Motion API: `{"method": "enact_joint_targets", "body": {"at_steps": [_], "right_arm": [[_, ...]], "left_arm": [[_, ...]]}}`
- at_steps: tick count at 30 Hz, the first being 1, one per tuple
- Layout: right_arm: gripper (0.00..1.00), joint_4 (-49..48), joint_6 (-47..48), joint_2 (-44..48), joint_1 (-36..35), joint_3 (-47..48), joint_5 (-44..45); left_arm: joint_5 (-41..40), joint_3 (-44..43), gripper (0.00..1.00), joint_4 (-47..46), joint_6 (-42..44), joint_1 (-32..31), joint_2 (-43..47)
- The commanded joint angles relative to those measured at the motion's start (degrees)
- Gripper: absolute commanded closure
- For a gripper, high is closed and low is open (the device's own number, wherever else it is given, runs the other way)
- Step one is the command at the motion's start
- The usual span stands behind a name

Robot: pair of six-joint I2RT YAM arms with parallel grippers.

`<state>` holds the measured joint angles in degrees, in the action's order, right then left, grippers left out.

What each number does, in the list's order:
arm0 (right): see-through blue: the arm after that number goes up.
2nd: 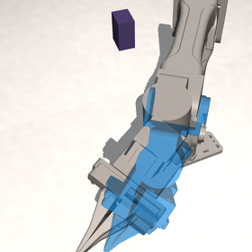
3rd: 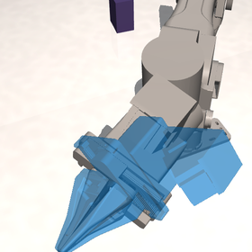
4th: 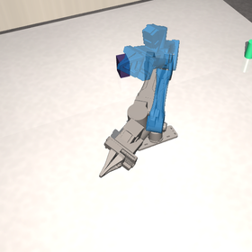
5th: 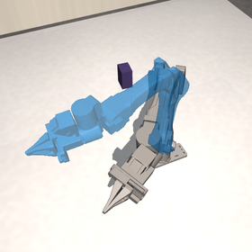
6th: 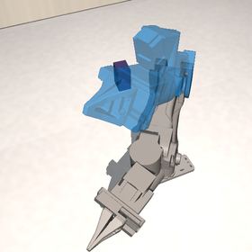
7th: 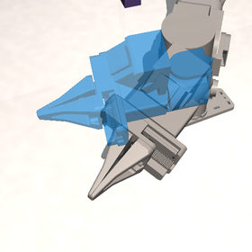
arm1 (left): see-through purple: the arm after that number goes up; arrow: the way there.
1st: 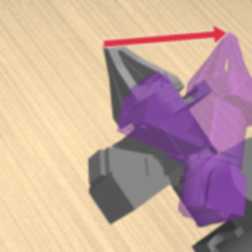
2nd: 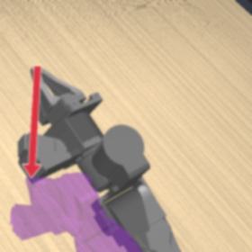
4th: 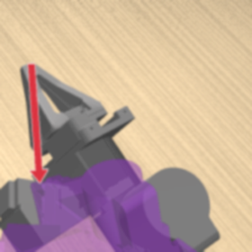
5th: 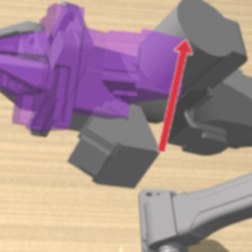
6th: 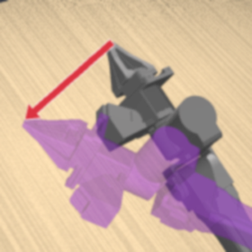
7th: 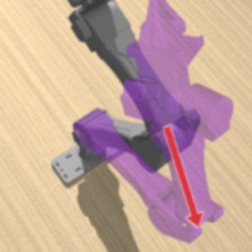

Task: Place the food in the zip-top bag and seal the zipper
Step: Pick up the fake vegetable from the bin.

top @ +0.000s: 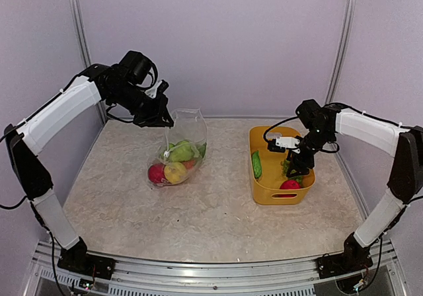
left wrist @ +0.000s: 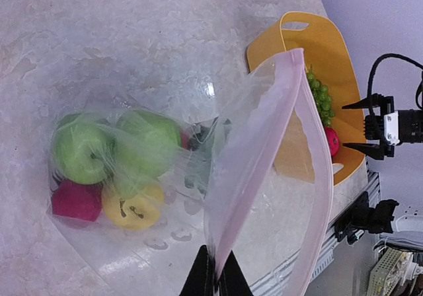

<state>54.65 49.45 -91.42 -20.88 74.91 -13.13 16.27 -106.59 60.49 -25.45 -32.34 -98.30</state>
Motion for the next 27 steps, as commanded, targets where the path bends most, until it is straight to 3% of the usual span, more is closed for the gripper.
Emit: {"method": "enact_joint_targets", "body": {"at_steps": [1, 11, 21, 24, 27], "right_arm": [[0.28, 0.3, 3.4, -2.7, 0.2, -3.0, 1.5], [0.13, 4.1, 5.9, -9.1, 0.1, -1.5, 1.6], [0.11, 6.7, 6.1, -14.7, 0.1, -1.2, 5.2], [0.17, 6.7, 5.3, -16.0, 0.1, -0.4, 5.4], [0.38, 7.4, 4.6, -17.1, 0.0, 1.7, 4.9]], "left_arm": [[-0.3, 1.2, 0.97, -0.3, 0.3, -0.3, 0.8], [-0.4, 2.6, 0.97, -1.0, 0.3, -0.2, 1.3], [-0.2, 3.5, 0.98, -1.5, 0.3, -0.2, 1.7], [-0.2, 3.7, 0.98, -1.5, 0.3, -0.2, 1.7], [-0.1, 3.7, 0.98, -1.7, 0.3, -0.2, 1.7]]}}
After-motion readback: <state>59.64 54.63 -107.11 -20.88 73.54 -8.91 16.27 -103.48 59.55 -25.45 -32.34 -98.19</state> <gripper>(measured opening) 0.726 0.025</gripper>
